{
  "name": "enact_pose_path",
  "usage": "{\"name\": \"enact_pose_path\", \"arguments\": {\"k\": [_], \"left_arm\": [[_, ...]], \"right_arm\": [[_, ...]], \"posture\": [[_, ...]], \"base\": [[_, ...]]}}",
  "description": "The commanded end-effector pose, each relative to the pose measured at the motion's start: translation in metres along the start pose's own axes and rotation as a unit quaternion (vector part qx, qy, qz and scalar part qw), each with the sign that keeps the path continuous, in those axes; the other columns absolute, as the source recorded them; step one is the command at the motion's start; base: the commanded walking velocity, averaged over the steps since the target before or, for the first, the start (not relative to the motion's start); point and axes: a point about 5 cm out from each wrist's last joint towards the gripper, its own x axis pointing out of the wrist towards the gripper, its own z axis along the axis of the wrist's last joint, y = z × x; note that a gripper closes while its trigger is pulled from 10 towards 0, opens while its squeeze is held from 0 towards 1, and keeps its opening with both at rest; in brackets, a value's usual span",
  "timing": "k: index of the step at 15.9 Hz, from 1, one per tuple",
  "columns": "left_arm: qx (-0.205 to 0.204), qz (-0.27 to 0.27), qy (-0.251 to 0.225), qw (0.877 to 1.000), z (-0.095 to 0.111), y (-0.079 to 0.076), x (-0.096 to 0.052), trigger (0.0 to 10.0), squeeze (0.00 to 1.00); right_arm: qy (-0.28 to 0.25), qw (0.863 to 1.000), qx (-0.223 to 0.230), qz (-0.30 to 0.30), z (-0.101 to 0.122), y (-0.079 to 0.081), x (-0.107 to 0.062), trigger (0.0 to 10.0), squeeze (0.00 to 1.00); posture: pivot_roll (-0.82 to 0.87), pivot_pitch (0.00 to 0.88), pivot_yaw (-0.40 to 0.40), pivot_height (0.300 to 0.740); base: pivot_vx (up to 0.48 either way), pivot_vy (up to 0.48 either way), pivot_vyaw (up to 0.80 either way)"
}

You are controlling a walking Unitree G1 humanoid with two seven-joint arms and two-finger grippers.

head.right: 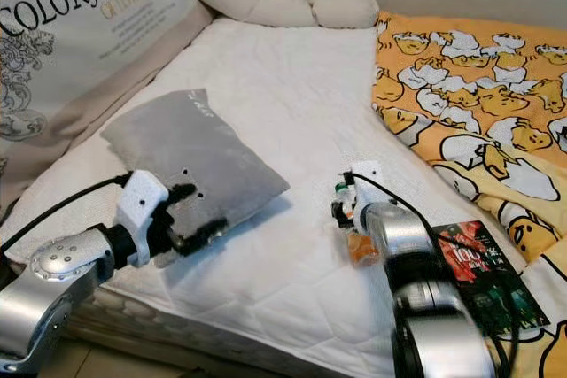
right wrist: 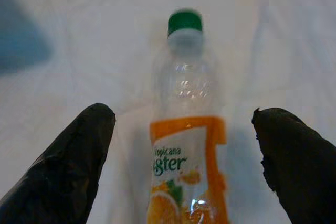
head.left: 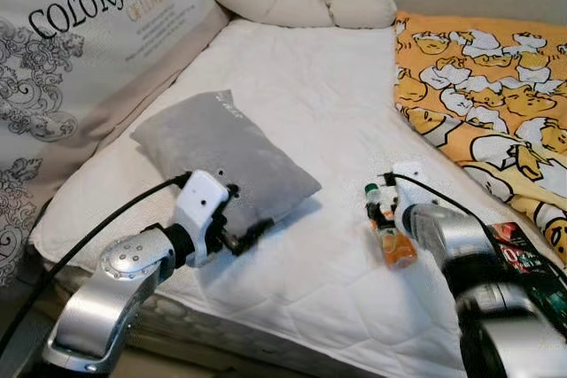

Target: Clean up the room

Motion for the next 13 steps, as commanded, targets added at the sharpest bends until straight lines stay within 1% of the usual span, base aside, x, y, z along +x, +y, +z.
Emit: {"name": "enact_pose_path", "arguments": {"k": [1, 2, 3, 5, 6, 7, 8, 9, 13], "left_arm": [[0.012, -0.037, 0.006, 0.999, 0.003, -0.003, 0.0, 10.0, 0.0], [0.014, -0.051, 0.012, 0.999, 0.003, -0.004, -0.001, 10.0, 0.0], [0.02, -0.076, 0.021, 0.997, 0.003, -0.007, -0.004, 10.0, 0.0], [0.025, -0.088, 0.029, 0.995, 0.002, -0.008, -0.007, 10.0, 0.0], [0.025, -0.092, 0.032, 0.995, 0.002, -0.009, -0.009, 10.0, 0.0], [0.025, -0.096, 0.034, 0.995, 0.002, -0.01, -0.01, 10.0, 0.0], [0.025, -0.097, 0.034, 0.994, 0.002, -0.01, -0.01, 10.0, 0.0], [0.025, -0.101, 0.037, 0.994, 0.002, -0.011, -0.011, 10.0, 0.0], [0.023, -0.109, 0.039, 0.993, 0.003, -0.012, -0.009, 10.0, 0.0]], "right_arm": [[0.02, 1.0, 0.0, -0.005, -0.002, -0.004, 0.003, 10.0, 0.0], [0.024, 1.0, -0.003, -0.01, -0.003, -0.005, 0.004, 10.0, 0.0], [0.032, 0.999, -0.009, -0.019, -0.005, -0.007, 0.007, 10.0, 0.0], [0.049, 0.998, -0.021, -0.042, -0.012, -0.012, 0.009, 10.0, 0.0], [0.062, 0.997, -0.025, -0.048, -0.019, -0.014, 0.01, 7.8, 0.0], [0.07, 0.996, -0.026, -0.049, -0.024, -0.015, 0.01, 3.3, 0.0], [0.074, 0.996, -0.026, -0.049, -0.026, -0.015, 0.011, 3.3, 0.0], [0.081, 0.996, -0.018, -0.044, -0.032, -0.014, 0.012, 0.0, 0.0], [0.084, 0.996, 0.005, -0.042, -0.038, -0.015, 0.012, 0.0, 0.0]], "posture": [[0.09, 0.0, 0.025, 0.74], [0.1, 0.0, 0.026, 0.74], [0.11, 0.0, 0.029, 0.74], [0.11, 0.0, 0.034, 0.74], [0.12, 0.0, 0.038, 0.74], [0.13, 0.0, 0.04, 0.74], [0.13, 0.0, 0.04, 0.74], [0.13, 0.0, 0.041, 0.74], [0.12, 0.0, 0.043, 0.74]], "base": [[0.0, 0.0, 0.0], [0.0, 0.0, 0.0], [0.0, 0.0, 0.0], [0.0, 0.0, 0.0], [0.0, 0.0, 0.0], [0.0, 0.0, 0.0], [0.0, 0.0, 0.0], [0.0, 0.0, 0.0], [0.0, 0.0, 0.0]]}}
